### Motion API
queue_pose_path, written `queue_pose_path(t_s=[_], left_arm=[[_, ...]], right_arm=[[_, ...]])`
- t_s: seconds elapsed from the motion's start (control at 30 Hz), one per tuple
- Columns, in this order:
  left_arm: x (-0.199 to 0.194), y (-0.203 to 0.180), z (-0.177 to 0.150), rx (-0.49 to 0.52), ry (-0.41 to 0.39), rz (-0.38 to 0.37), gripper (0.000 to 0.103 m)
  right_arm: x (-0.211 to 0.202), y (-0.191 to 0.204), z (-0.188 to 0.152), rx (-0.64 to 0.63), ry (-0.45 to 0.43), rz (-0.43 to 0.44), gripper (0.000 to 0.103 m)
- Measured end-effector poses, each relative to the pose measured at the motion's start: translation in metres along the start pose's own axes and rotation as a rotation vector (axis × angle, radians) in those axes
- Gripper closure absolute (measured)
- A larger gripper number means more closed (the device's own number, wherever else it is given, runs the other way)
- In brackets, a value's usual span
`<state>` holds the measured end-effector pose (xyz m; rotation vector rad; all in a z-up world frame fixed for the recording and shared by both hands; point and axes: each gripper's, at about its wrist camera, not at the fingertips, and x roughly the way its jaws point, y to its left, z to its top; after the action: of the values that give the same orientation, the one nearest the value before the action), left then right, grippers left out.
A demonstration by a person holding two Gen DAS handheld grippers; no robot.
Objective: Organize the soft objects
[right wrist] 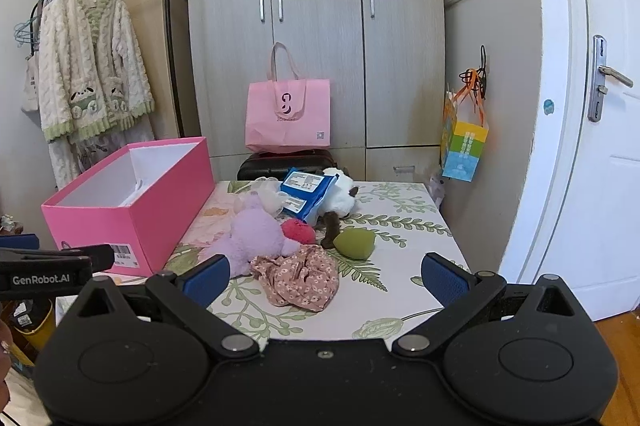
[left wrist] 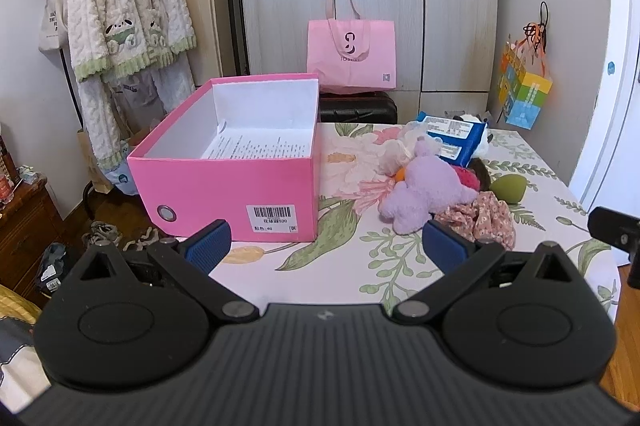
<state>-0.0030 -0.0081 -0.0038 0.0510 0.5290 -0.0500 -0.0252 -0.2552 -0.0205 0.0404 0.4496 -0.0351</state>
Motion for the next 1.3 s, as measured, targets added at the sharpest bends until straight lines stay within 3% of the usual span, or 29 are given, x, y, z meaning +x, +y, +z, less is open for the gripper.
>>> queue_pose_path(t_s=[0.67,1.3], left_arm=[[0.004,-0.007,-0.010,0.027,0.030,-0.025,0.000],[-0.003,-0.012,-0.011,0.052,0.001,-0.041,0.000]], right_arm=[[0.005,-0.004,-0.003,0.009,0.015,0.002,0.000],[0.006,-0.006,-0.007,0.014,0.020,0.005,0.000]])
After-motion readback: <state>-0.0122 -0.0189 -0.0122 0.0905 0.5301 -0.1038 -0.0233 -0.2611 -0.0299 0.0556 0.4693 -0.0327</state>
